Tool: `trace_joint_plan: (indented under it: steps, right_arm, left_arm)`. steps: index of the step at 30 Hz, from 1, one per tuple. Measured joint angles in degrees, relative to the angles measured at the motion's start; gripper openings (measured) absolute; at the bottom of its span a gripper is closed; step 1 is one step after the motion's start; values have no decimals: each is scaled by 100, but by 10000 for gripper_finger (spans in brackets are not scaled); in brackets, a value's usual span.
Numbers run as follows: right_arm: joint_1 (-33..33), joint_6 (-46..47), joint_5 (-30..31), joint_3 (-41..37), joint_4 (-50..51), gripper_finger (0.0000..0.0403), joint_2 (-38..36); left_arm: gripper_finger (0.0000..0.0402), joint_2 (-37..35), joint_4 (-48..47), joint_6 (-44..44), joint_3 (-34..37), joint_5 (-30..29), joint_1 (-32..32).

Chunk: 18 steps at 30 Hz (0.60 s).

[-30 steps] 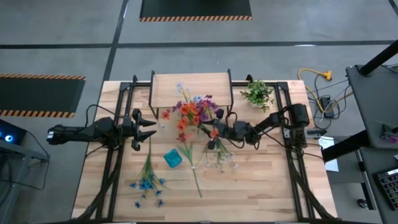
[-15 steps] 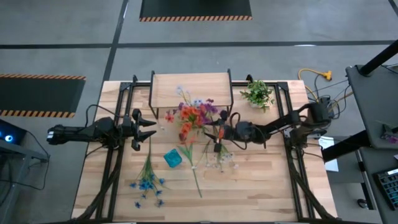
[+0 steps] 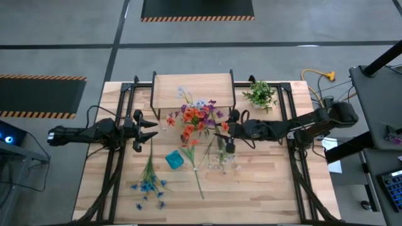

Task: Pick and place flowers into a vace then onto a shelf
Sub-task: Put the blue flowers into the blue vase

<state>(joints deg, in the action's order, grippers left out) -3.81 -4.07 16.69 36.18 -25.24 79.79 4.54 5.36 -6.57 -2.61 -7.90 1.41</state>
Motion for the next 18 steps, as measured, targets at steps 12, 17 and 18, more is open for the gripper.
trace_joint_plan:
  steps: [12, 17, 18]
  right_arm:
    - [-167, 354, -27, -173, 1736, 182, -1359]
    - [-193, 499, -15, -796, 1690, 168, -1932]
    - [-193, 581, -15, -927, 1649, 165, -2046]
  left_arm:
    - [174, 0, -2, 0, 0, 1, 2]
    - [174, 0, 0, 0, 0, -1, 1]
    - [174, 2, 0, 0, 0, -1, 0]
